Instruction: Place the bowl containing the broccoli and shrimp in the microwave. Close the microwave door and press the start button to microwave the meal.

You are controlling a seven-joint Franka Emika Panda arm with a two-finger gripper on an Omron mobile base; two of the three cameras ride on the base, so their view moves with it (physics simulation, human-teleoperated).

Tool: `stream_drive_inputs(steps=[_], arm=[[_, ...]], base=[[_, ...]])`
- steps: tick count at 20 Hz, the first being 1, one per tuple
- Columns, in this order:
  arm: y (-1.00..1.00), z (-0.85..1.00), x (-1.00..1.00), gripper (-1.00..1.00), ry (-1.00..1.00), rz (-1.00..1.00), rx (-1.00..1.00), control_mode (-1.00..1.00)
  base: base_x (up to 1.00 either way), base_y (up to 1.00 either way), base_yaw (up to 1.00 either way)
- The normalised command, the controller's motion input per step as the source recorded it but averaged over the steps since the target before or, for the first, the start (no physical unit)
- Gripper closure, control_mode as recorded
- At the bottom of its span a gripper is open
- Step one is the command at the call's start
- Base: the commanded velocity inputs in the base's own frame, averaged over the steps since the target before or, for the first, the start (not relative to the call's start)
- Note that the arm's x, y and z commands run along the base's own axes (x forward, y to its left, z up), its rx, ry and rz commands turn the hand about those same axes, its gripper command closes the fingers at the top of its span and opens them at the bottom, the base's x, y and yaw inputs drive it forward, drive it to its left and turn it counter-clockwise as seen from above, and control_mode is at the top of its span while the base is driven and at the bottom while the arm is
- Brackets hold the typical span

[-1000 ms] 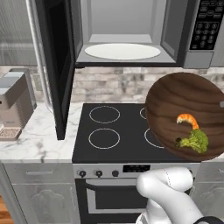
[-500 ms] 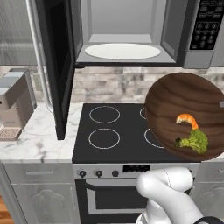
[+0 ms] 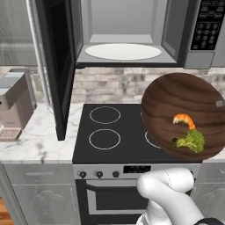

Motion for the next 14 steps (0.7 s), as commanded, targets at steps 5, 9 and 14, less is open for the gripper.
stream_drive_inputs(steps=[5,9,14], arm=[[0.33,0.09,0.02,1.0,-0.02,-0.09,0.0,-1.0],[0.19,0.36,0.07,1.0,0.01,-0.19,0.0,-1.0],[0.09,0.41,0.26,1.0,0.1,-0.29,0.0,-1.0]], base=[[0.0,0.0,0.0],[0.0,0.0,0.0],[0.0,0.0,0.0]])
